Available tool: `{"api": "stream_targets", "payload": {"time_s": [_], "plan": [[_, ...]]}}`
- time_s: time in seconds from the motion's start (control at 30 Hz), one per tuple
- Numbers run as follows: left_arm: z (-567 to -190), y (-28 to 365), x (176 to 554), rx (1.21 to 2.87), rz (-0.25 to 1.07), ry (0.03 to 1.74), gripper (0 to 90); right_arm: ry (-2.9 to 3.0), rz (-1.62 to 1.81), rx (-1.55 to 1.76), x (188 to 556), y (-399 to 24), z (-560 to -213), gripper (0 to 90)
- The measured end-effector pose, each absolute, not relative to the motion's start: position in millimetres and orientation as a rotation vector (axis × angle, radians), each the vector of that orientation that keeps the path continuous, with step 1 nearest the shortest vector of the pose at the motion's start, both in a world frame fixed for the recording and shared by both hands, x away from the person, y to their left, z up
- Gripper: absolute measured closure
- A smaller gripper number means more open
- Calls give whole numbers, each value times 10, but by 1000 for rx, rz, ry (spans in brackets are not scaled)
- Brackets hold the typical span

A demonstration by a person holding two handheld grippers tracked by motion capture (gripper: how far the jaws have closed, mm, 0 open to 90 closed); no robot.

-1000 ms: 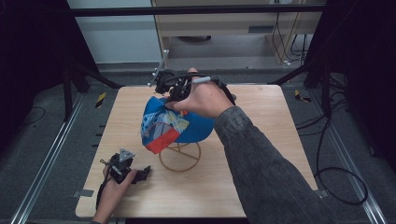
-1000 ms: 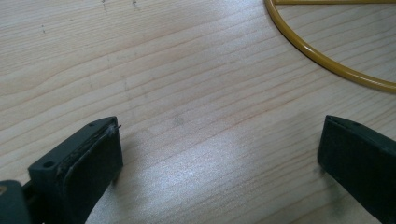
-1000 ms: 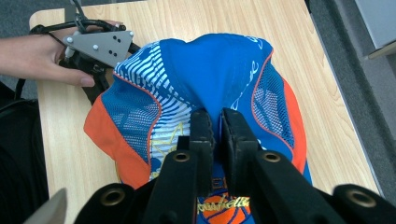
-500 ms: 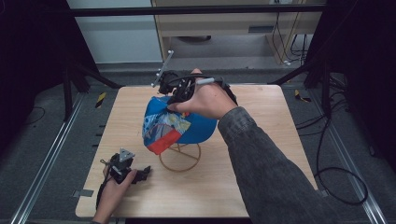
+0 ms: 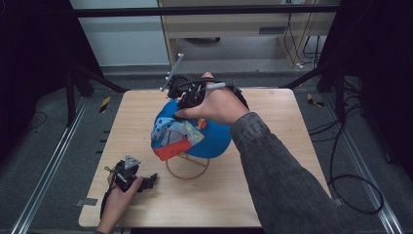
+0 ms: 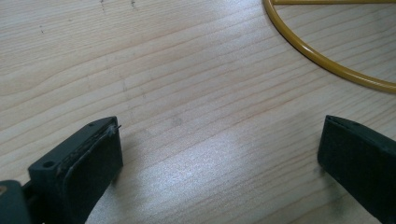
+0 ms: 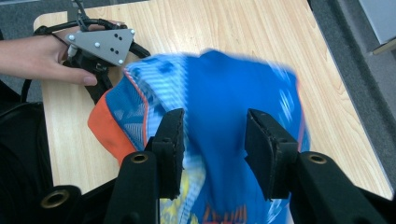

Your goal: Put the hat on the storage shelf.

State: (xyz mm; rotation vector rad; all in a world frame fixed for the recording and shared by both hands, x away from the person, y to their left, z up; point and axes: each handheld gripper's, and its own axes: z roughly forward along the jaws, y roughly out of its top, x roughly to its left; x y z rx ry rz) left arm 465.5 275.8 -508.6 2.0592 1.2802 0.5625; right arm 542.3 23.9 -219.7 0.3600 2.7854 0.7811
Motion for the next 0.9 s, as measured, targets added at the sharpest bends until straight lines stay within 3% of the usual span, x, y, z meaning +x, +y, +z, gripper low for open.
{"api": "stream_targets", "payload": {"time_s": [0.9], "plan": [[-5086,2756,4656,2062,562,1275,0,2783,844,397,5422,52,-2211,568]]}}
